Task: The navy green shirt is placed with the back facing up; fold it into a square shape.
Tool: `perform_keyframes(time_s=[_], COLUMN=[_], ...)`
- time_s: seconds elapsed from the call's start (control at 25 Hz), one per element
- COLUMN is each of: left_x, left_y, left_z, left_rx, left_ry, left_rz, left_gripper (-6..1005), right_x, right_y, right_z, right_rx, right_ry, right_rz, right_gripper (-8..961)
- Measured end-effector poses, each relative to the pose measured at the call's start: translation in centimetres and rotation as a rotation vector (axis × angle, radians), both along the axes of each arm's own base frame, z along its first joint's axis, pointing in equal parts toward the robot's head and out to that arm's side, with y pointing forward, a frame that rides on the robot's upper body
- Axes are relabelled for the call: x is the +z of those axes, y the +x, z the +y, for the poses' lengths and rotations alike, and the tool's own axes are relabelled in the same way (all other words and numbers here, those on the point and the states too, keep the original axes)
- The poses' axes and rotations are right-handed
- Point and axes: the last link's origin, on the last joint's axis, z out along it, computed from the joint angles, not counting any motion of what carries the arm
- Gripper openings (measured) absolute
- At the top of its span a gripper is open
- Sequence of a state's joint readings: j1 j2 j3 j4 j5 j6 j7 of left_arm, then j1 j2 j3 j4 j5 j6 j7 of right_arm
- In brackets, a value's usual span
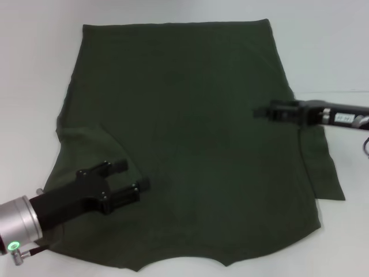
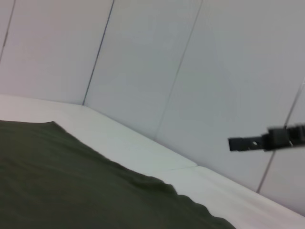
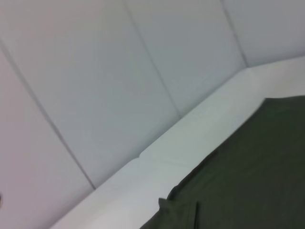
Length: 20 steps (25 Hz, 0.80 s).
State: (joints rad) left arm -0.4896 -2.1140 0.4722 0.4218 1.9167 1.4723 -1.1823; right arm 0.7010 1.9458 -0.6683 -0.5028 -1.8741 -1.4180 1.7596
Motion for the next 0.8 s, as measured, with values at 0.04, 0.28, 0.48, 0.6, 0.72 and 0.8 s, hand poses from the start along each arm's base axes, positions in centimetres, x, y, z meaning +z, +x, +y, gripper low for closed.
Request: perform_keyframes(time_s=[0.04, 0.28, 0.48, 0.6, 0.72, 0.8], left_x=[-0.1, -0.6, -0.7, -0.7, -0.8, -0.9], left_y=[0.0, 0.5, 1.0, 1.0, 1.1, 1.2], left_z=[0.0, 0.4, 0.5, 0.5, 0.5, 0.5], left_rx=[-0.003, -0.021, -0.036, -0.039, -0.043, -0.047], left_ry=[0.002, 0.001, -0.014, -0.016, -0.021, -0.025], left_rz=[0.004, 0.007, 0.006, 0.005, 0.006, 0.008], left_gripper=[829, 829, 828, 828, 828, 828], right_x=[0.9, 5.3, 7.8, 8.5, 8.6, 8.4], right_y=[0.1, 1.8, 4.2, 5.5, 6.5, 6.9], right_z=[0.3, 0.9, 0.6, 0.5, 0.5, 0.6], right_rx=[-0.041, -0.247, -0.440, -0.537, -0.594, -0.615], right_ry=[-0.011, -0.032, -0.064, -0.076, -0.083, -0.086], right_rz=[0.013, 0.064, 0.056, 0.004, -0.082, -0.139], right_gripper=[944, 944, 944, 944, 944, 944])
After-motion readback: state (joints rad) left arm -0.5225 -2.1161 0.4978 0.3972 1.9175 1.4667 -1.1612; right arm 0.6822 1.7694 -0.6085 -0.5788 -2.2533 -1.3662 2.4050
